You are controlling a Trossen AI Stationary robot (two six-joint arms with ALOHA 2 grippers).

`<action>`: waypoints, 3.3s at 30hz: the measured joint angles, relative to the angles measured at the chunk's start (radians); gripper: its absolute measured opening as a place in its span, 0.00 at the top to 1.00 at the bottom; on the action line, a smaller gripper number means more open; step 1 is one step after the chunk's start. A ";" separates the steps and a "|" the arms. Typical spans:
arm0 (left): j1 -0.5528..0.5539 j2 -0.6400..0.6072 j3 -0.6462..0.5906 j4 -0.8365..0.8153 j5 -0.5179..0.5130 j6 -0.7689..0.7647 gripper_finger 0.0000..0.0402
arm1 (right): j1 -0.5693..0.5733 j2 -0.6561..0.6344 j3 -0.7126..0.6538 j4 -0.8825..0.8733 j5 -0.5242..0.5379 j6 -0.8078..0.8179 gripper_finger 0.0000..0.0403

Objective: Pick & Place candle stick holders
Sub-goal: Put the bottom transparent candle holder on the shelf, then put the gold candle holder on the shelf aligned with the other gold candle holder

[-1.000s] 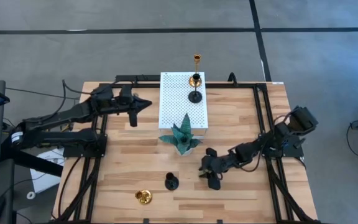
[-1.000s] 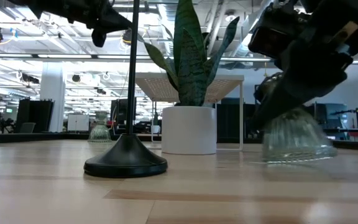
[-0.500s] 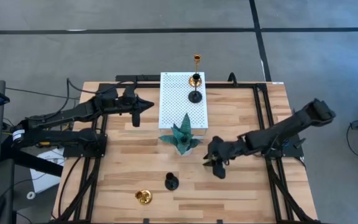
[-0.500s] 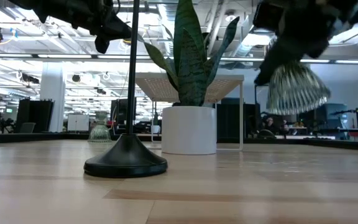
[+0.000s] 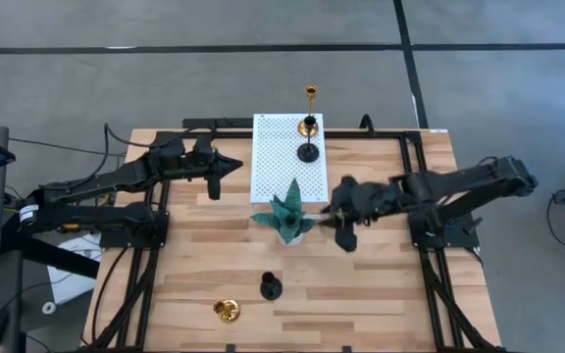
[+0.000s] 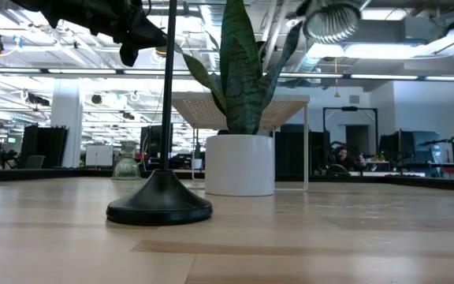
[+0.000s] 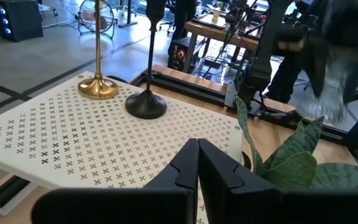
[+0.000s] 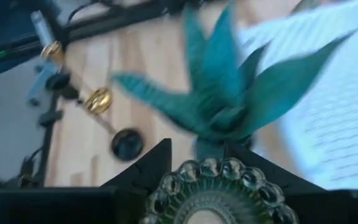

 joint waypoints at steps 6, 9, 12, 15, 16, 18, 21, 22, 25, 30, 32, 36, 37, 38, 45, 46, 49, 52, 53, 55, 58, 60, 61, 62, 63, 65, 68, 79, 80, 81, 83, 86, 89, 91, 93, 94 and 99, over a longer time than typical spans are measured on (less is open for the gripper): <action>0.000 0.000 0.000 0.000 0.000 0.000 0.98 | -0.100 -0.002 0.095 -0.007 0.078 -0.034 0.68; 0.000 0.000 0.000 0.000 0.000 0.000 0.98 | -0.153 0.004 0.114 0.002 0.078 -0.052 0.68; 0.000 0.000 0.000 0.000 0.000 0.000 0.98 | -0.205 0.034 0.115 0.007 0.069 -0.052 0.68; 0.000 0.000 0.000 0.000 0.000 0.000 0.98 | -0.246 0.072 0.115 0.013 0.067 -0.052 0.68; 0.000 0.000 0.000 0.000 0.000 0.000 0.98 | -0.257 0.085 0.115 0.011 0.066 -0.052 0.68; 0.000 0.000 0.000 0.000 0.000 0.000 0.98 | -0.279 0.115 0.115 0.017 0.066 -0.052 0.68; 0.000 0.000 0.000 0.000 0.000 0.000 0.98 | -0.311 0.158 0.114 0.023 0.064 -0.052 0.68; 0.000 0.000 0.000 0.000 0.000 0.000 0.98 | -0.321 0.170 0.114 0.033 0.063 -0.052 0.68; 0.000 0.000 0.000 0.000 0.000 0.000 0.98 | -0.347 0.206 0.114 0.062 0.063 -0.052 0.68; 0.000 0.000 0.000 0.000 0.000 0.000 0.98 | -0.381 0.244 0.114 0.085 0.063 -0.052 0.68; 0.000 0.000 0.000 0.000 0.000 0.000 0.98 | -0.390 0.251 0.114 0.085 0.063 -0.051 0.68; 0.000 0.000 0.000 0.000 0.000 0.000 0.98 | -0.404 0.262 0.115 0.100 0.063 -0.051 0.68; 0.000 0.000 0.000 0.001 0.000 0.000 0.98 | -0.405 0.262 0.114 0.088 0.063 -0.051 0.68; 0.000 0.000 0.000 0.001 0.000 0.000 0.98 | -0.405 0.268 0.114 0.098 0.063 -0.051 0.68; 0.000 0.000 0.000 0.001 0.000 0.000 0.98 | -0.405 0.307 0.114 0.102 0.039 -0.050 0.68; 0.000 0.000 0.000 0.001 0.000 0.000 0.98 | -0.406 0.310 0.112 0.089 0.039 -0.050 0.68; 0.000 0.000 0.000 0.001 0.000 0.000 0.98 | -0.406 0.315 0.115 0.104 0.039 -0.050 0.68; 0.000 0.000 0.000 0.000 0.001 -0.003 0.98 | -0.406 0.315 0.114 0.103 0.040 -0.051 0.68; 0.000 0.000 0.000 0.001 0.001 -0.003 0.98 | -0.406 0.315 0.114 0.102 0.040 -0.051 0.68; 0.000 0.000 0.000 0.000 0.000 -0.004 0.98 | -0.406 0.315 0.114 0.101 0.040 -0.051 0.68; 0.000 0.000 0.000 0.000 0.000 -0.004 0.98 | -0.410 0.315 0.114 0.090 0.040 -0.051 0.67; 0.000 0.000 0.000 0.001 0.001 -0.004 0.98 | -0.410 0.315 0.114 0.077 0.040 -0.051 0.65; 0.000 0.000 0.000 0.001 0.001 -0.004 0.98 | -0.410 0.315 0.114 0.071 0.040 -0.051 0.64; 0.000 0.000 0.000 0.000 0.001 -0.004 0.98 | -0.410 0.315 0.114 0.065 0.040 -0.051 0.64; 0.000 0.000 0.000 0.001 0.001 -0.004 0.98 | -0.410 0.315 0.114 0.062 0.040 -0.051 0.64; 0.000 0.000 0.000 0.000 0.000 -0.004 0.98 | -0.410 0.315 0.114 0.059 0.039 -0.052 0.64; 0.000 0.000 0.000 0.000 0.000 -0.004 0.98 | -0.410 0.311 0.114 0.057 0.038 -0.052 0.65; 0.000 0.000 0.000 0.000 0.000 -0.005 0.98 | -0.407 0.294 0.114 0.059 0.033 -0.078 0.52; 0.000 0.000 0.000 0.000 0.000 -0.005 0.98 | -0.406 0.291 0.115 0.063 0.032 -0.078 0.49; 0.000 0.000 0.000 0.000 0.000 -0.005 0.98 | -0.406 0.290 0.115 0.062 0.026 -0.078 0.46; 0.000 0.000 0.000 0.000 0.000 -0.005 0.98 | -0.407 0.287 0.114 0.047 0.004 -0.078 0.41; 0.000 0.000 0.000 0.000 0.000 -0.005 0.98 | -0.407 0.266 0.114 0.048 -0.025 -0.078 0.36; 0.000 0.000 0.000 0.000 0.000 -0.005 0.98 | -0.407 0.238 0.114 0.035 -0.051 -0.078 0.33; 0.000 0.000 0.000 0.000 0.001 -0.005 0.98 | -0.407 0.214 0.114 0.020 -0.067 -0.078 0.33; 0.000 0.000 0.000 0.000 0.000 -0.005 0.98 | -0.407 0.181 0.114 0.017 -0.072 -0.078 0.33; 0.000 0.000 0.000 0.000 0.000 -0.005 0.98 | -0.406 0.161 0.114 0.010 -0.075 -0.078 0.33; 0.000 0.000 0.000 0.000 0.000 -0.005 0.98 | -0.394 0.061 0.114 -0.002 -0.126 -0.068 0.33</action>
